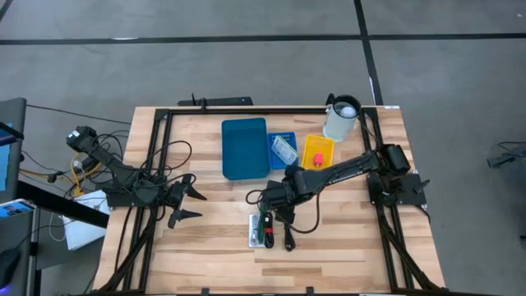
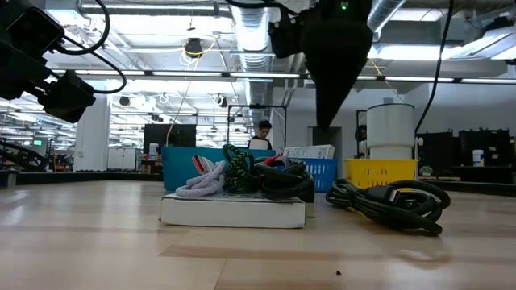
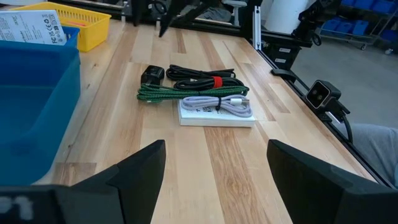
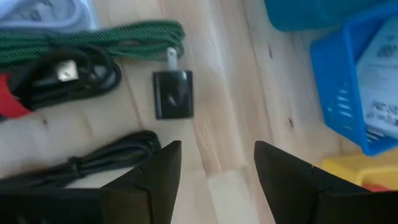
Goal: Pick and place items into bin
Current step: Put the black charger adapter into the yellow bin
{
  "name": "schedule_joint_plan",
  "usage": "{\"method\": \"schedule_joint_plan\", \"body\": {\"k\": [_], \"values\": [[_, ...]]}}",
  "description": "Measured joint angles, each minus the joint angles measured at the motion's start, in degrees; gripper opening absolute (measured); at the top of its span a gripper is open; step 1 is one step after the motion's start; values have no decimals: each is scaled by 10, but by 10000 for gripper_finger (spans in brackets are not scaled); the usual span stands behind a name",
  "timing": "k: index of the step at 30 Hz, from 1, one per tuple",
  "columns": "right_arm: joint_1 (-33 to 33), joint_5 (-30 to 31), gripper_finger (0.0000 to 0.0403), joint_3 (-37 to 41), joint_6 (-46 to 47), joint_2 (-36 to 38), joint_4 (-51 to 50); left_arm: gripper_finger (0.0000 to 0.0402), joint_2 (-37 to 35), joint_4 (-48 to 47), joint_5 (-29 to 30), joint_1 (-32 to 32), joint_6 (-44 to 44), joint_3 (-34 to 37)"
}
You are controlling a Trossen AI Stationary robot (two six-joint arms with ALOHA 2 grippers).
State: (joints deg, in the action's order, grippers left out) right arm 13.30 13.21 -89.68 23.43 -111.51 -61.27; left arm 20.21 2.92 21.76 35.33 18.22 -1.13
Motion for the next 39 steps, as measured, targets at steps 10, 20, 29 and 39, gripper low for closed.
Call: {"method": "schedule_joint_plan", "body": {"k": [10,20,29,39], "values": [[-11,-22,194,0,-49,-4,81,270,0,0,0,0,0,0],[-10,-60,210,2,-70,-25,102,270,0,0,0,0,0,0],[-9,-63,216,3,-81,-65,108,270,0,2,0,0,0,0],[-13,-80,216,2,-85,-96,114,270,0,2,0,0,0,0]]}}
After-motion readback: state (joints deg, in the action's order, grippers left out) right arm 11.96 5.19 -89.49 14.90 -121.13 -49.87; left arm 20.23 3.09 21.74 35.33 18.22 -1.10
